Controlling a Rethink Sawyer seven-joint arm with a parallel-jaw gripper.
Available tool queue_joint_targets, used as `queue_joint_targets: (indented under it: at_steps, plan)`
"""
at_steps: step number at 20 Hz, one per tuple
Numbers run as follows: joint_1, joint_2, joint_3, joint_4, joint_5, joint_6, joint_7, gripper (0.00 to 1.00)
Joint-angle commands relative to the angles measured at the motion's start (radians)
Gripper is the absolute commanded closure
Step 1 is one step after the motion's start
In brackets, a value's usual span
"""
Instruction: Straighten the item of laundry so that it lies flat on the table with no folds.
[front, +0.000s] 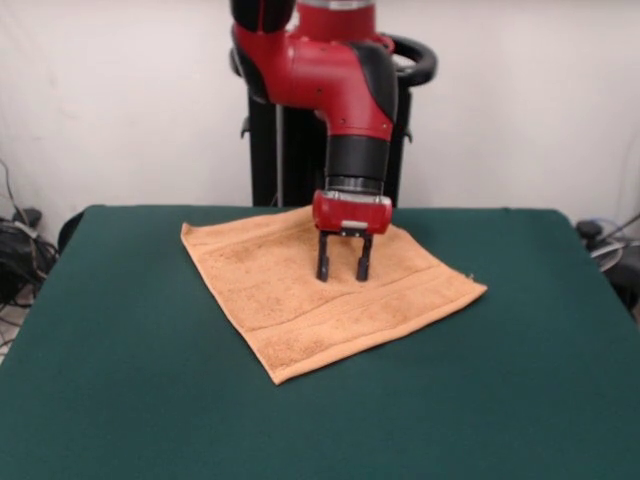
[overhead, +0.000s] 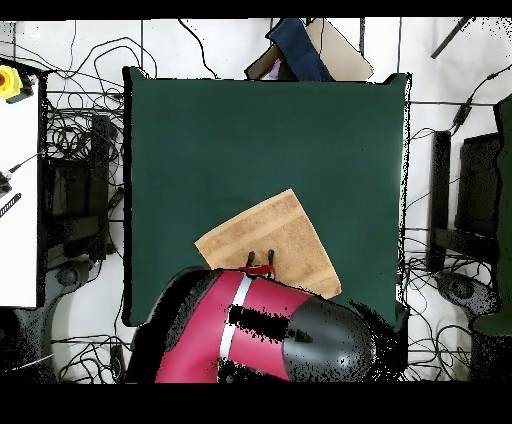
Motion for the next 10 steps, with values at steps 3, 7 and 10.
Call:
queue_joint_targets:
  at_steps: [3, 7, 10]
  plan:
    - [0.022, 0.19, 0.162, -0.602, 0.297, 0.165, 0.076, 0.0]
    - [0.056, 0.181, 0.126, -0.598, 0.339, 0.112, 0.036, 0.0]
    - [0.066, 0.178, 0.116, -0.595, 0.351, 0.088, 0.033, 0.0]
